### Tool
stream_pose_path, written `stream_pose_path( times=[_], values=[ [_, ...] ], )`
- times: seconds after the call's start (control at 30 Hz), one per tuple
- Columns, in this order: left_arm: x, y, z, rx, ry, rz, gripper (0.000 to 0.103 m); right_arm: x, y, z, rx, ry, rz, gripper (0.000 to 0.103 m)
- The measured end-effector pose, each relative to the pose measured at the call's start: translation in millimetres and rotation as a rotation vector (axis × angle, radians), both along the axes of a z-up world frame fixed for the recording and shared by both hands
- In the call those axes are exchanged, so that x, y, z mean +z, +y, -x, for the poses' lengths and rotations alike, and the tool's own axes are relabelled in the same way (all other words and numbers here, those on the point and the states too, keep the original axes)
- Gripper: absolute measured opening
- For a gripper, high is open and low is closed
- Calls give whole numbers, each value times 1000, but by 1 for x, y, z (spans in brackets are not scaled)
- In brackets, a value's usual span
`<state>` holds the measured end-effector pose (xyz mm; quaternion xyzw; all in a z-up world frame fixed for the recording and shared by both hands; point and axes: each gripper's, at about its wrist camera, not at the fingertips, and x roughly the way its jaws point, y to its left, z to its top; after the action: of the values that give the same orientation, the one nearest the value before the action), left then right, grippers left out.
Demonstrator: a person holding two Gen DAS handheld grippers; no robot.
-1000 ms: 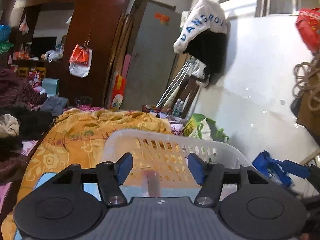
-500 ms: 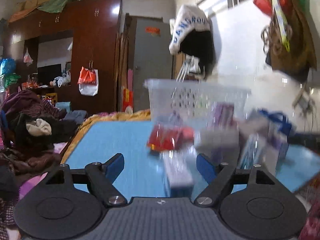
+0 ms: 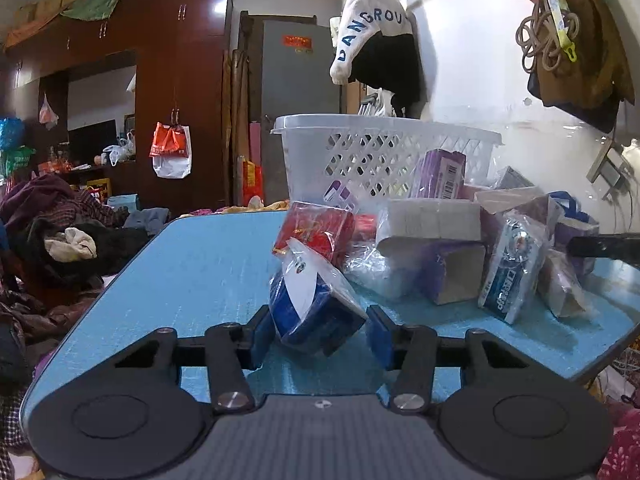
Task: Organize objects
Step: 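Grasp blue-and-white box with left tool while right tool grasps purple 'na' box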
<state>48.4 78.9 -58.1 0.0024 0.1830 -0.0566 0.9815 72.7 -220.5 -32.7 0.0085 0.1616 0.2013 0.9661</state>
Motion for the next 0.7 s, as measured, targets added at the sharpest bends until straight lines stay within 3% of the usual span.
stream_pose_path(
  times=[0.17, 0.2, 0.7],
  values=[
    [1, 2, 3, 17, -24, 3, 52, -1, 1, 2, -14, -6, 21, 47],
    [3, 3, 5, 23, -41, 5, 42, -1, 0, 3, -14, -7, 19, 47],
    [15, 7, 15, 35, -122, 7, 41, 16, -15, 14, -38, -61, -17, 47]
  ],
)
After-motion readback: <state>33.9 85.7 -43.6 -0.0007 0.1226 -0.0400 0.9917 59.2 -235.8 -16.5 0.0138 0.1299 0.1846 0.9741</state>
